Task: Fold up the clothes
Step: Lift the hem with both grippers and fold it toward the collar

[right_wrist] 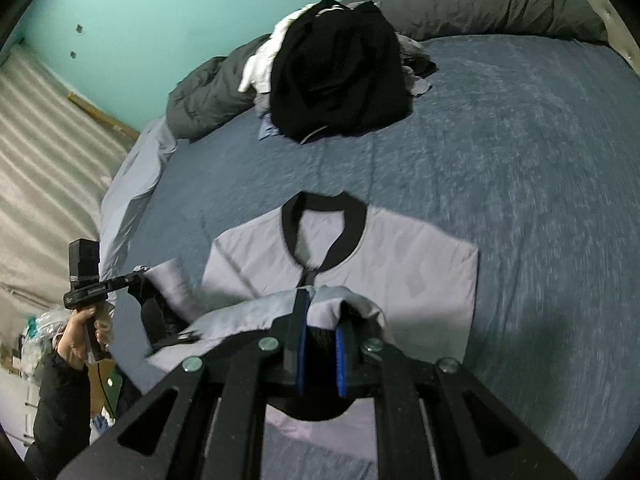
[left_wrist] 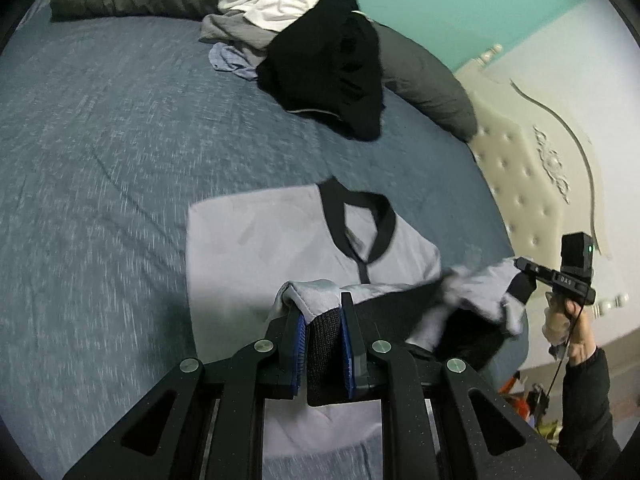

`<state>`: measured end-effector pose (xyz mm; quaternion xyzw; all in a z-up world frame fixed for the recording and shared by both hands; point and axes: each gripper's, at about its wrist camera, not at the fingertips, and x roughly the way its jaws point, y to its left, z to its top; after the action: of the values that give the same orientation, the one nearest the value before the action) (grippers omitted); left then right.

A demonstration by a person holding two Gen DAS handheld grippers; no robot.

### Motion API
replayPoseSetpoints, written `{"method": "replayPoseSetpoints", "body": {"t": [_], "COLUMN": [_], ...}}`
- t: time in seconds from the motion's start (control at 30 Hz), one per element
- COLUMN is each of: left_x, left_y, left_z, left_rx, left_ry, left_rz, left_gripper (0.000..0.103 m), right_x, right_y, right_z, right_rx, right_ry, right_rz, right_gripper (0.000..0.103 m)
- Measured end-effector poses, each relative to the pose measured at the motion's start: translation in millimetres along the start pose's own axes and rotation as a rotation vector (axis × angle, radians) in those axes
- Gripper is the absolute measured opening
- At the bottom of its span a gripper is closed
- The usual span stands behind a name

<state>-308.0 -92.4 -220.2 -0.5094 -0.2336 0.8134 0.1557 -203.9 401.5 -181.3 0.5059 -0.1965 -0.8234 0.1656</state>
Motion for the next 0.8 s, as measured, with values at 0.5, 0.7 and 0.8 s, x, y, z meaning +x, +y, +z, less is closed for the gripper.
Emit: {"method": "replayPoseSetpoints", "body": {"t": [0.5, 0.7, 0.8], "left_x": [94.9, 111.7, 107.5], "left_y": [73.6, 100.1, 102.0], "left_z": [57.2, 56.0, 53.9], "left_rx": [-0.098, -0.185, -0.207], "left_ry": [0.010, -0.016, -0.045], "left_rz": [0.070, 0.087, 0.052], "left_gripper": [0.017, 0.023, 0.039], "right_x": [108.5, 128.9, 130.6], "right_y": [-86.5, -111.1, -119.3], "right_z": [57.4, 66.1, 65.1], "right_rx": [0.179, 0.273, 0.310], "right_ry": [0.041, -0.006, -0.041], "right_rz": [-0.098, -0.118, -0.098], "right_gripper": [0.010, 0.016, 0.022]}}
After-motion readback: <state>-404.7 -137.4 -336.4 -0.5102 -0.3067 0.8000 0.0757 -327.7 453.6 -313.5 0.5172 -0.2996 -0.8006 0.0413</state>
